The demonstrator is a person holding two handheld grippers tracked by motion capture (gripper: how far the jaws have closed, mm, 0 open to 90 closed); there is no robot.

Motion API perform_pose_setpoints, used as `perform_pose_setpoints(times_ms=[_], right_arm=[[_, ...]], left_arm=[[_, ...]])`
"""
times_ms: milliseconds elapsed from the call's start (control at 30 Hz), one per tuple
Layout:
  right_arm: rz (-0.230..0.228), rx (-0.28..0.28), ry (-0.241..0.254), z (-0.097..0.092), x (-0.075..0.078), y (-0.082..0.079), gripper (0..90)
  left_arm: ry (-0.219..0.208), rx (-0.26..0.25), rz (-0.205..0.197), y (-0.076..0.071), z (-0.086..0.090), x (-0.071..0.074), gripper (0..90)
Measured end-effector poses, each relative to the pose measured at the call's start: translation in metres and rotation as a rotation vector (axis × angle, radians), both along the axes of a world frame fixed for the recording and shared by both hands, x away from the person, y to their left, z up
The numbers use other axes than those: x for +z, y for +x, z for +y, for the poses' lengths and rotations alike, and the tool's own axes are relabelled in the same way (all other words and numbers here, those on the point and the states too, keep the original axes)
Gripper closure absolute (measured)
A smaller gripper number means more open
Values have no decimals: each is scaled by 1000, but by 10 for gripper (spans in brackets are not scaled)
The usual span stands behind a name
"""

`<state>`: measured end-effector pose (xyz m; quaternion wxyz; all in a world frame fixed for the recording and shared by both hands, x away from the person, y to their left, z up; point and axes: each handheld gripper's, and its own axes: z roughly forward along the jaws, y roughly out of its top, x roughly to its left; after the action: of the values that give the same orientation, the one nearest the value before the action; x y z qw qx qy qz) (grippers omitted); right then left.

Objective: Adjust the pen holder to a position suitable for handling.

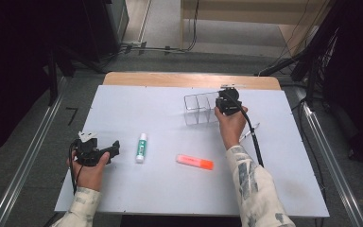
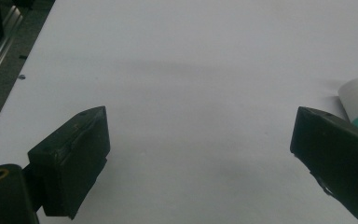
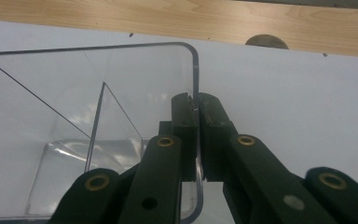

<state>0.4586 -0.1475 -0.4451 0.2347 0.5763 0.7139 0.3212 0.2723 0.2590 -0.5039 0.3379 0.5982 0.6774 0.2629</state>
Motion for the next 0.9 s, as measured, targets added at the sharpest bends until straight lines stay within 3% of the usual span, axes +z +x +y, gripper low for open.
perform_pose_setpoints(times_ms=[200,467,900], right_arm=[[10,-46,14,6,1,-22,845],[16,-64,34,9,-3,-45,846],[35,-72,76,5,-2,-66,830]], left_arm=[[0,-2,-5,-1,-1,1,46],[3,-8,-7,-2,-2,2,46],[8,-10,-1,-1,-3,1,46]])
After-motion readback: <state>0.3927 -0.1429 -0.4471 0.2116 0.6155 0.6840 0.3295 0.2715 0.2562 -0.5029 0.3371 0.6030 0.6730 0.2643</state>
